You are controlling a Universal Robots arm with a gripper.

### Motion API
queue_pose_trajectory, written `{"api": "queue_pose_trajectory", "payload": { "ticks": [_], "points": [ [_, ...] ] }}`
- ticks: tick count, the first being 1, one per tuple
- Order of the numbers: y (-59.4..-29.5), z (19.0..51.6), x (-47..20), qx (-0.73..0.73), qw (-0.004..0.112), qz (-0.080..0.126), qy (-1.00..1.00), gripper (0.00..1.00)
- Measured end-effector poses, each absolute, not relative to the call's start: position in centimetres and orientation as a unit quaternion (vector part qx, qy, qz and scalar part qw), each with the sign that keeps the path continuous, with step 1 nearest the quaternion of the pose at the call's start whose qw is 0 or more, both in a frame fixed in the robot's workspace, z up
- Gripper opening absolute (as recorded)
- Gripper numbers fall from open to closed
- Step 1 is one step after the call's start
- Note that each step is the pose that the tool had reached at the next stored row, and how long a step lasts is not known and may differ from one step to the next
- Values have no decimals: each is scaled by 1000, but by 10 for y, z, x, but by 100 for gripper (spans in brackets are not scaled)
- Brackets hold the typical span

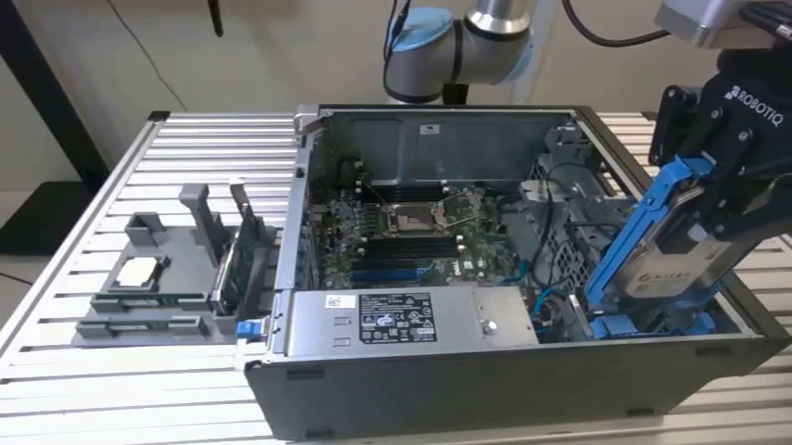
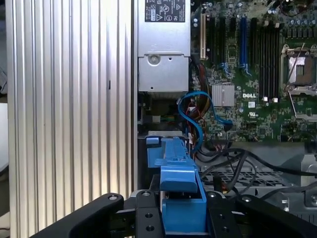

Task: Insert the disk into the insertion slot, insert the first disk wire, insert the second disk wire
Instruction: 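Insert the disk into the insertion slot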

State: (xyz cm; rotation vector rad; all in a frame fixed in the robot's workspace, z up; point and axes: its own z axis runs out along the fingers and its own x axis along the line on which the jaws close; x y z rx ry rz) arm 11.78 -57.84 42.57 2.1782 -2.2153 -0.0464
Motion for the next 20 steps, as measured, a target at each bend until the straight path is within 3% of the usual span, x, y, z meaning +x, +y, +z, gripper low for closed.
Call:
{"api": "queue_pose_trajectory", "payload": {
  "ticks": [17, 20],
  "points": [
    [-573, 402, 126, 701, 17, -18, -713, 33],
    [-573, 405, 127, 701, 22, -20, -713, 33]
  ]
}}
